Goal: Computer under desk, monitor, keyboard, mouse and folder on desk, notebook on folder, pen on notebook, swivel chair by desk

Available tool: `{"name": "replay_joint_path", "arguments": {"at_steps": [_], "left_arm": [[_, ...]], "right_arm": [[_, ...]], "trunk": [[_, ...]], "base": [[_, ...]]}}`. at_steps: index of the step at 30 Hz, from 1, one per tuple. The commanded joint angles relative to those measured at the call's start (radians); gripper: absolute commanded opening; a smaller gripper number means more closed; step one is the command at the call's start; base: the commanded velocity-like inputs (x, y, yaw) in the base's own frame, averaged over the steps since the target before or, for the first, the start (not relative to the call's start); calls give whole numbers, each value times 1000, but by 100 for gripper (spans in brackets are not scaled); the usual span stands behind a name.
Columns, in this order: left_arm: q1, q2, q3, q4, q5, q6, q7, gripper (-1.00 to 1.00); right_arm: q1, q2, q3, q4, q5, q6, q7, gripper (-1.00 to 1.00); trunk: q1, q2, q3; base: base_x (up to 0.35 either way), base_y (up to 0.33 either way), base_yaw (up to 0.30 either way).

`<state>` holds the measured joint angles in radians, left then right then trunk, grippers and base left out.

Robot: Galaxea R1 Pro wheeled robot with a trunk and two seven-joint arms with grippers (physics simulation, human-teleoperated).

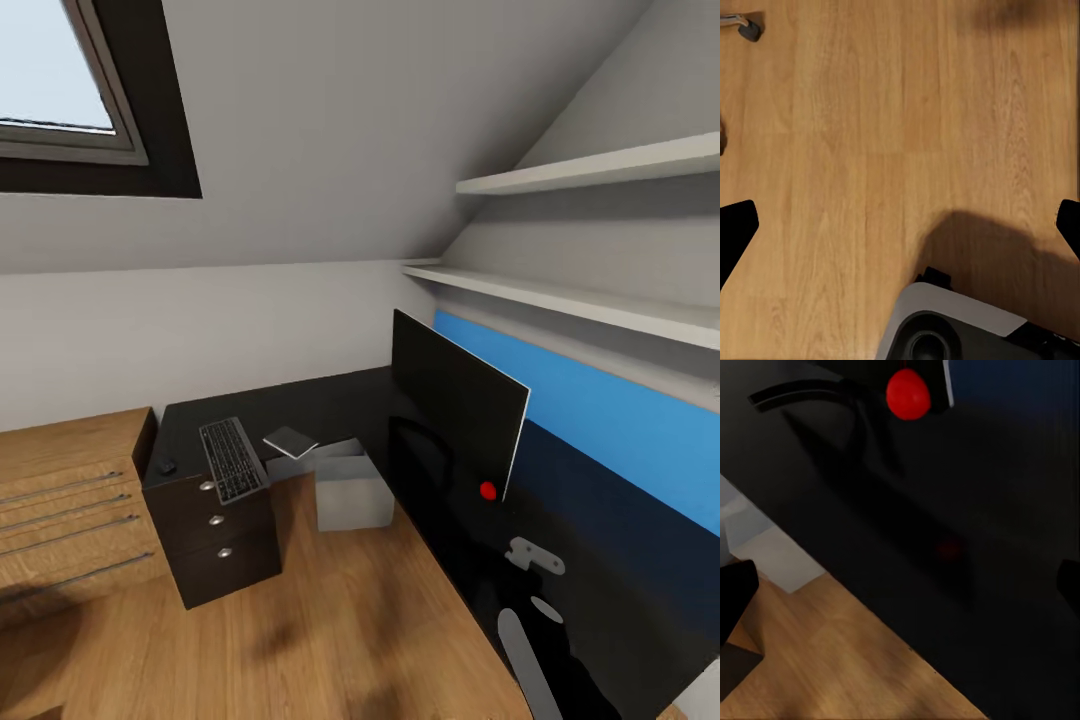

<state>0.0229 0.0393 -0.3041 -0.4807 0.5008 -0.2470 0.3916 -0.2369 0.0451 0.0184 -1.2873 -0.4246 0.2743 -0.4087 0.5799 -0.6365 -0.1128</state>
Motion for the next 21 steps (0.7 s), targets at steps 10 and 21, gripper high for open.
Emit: {"name": "replay_joint_path", "arguments": {"at_steps": [10,21], "left_arm": [[0,2,-8,-2,10,-3,7,100],[0,2,-7,-2,10,-2,7,100]], "right_arm": [[-1,-5,1,21,-1,-28,3,100],[-11,-125,-4,121,-1,-157,5,100]], "trunk": [[0,-1,-2],[0,-1,-2]], "base": [[0,0,-146],[0,0,-14]]}}
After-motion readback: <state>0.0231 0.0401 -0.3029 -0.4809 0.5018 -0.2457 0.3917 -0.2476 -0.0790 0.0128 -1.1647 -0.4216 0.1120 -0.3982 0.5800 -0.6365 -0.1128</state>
